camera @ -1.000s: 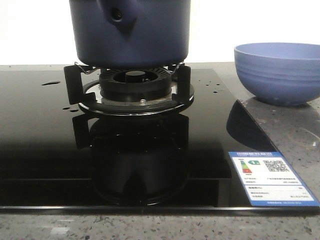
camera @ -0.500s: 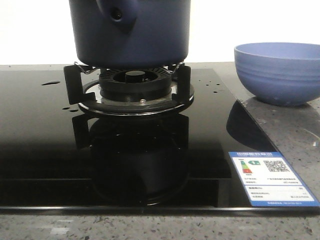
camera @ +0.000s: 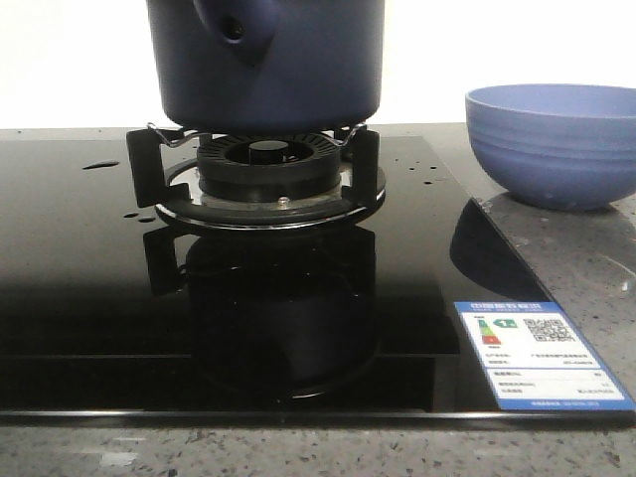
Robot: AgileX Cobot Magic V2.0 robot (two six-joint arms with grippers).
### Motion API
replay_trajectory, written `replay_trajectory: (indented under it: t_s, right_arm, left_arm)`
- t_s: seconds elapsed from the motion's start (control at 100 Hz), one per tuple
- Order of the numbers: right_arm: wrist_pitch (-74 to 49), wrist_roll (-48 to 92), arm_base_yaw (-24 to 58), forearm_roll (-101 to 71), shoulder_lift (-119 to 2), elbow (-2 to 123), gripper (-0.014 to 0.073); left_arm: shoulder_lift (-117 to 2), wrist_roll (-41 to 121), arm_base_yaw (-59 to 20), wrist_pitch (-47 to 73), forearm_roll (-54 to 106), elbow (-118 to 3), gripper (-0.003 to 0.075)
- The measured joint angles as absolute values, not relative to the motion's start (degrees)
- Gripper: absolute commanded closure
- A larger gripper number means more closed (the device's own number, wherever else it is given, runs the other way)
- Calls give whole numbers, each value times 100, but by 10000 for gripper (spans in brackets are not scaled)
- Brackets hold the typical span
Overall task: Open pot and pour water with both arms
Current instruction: 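Close the left gripper around the blue lid knob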
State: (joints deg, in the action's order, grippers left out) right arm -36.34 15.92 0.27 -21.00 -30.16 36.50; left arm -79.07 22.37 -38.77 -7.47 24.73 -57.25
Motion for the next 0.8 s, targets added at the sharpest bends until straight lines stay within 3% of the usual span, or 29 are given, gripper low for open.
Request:
replay_trajectory:
  t_s: [0.8]
  right_arm:
    - [-3634, 1592, 27, -2111, -3016, 3650, 159]
  left_arm:
    - [-8191, 2237, -3808, -1126, 2469, -5848, 276]
